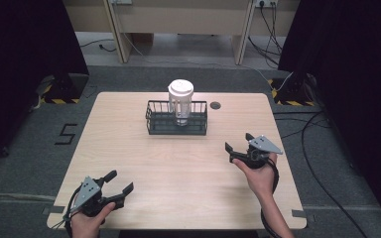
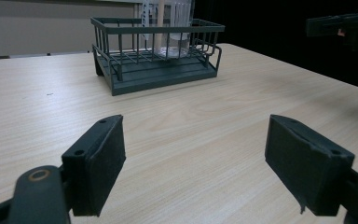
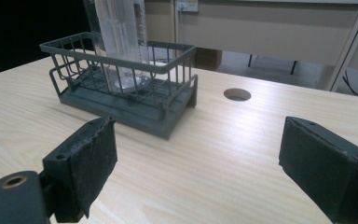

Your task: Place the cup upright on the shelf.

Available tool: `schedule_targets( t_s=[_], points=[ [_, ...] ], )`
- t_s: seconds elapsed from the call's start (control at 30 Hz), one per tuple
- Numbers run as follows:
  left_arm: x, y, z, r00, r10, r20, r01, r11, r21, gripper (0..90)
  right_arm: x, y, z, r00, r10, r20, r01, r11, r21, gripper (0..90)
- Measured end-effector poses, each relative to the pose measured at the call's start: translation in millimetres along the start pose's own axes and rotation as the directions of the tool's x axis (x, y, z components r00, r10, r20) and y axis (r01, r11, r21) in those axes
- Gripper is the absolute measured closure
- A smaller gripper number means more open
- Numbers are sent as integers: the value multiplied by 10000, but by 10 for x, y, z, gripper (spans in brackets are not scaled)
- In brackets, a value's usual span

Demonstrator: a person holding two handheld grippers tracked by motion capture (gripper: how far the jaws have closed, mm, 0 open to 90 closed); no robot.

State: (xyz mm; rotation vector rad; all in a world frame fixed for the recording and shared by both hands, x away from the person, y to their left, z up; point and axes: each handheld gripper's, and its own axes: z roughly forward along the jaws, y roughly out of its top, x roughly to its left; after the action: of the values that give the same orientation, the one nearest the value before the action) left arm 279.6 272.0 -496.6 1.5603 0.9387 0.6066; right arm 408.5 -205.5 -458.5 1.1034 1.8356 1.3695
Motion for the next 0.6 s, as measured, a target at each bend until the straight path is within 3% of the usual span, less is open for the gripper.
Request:
schedule_targets(
  t_s=[0.6],
  points=[
    [-4, 1, -4, 10000, 40, 15, -40, 10000, 1, 195, -33, -357, -208, 9996, 230, 136, -231, 9997, 99, 124]
  ],
)
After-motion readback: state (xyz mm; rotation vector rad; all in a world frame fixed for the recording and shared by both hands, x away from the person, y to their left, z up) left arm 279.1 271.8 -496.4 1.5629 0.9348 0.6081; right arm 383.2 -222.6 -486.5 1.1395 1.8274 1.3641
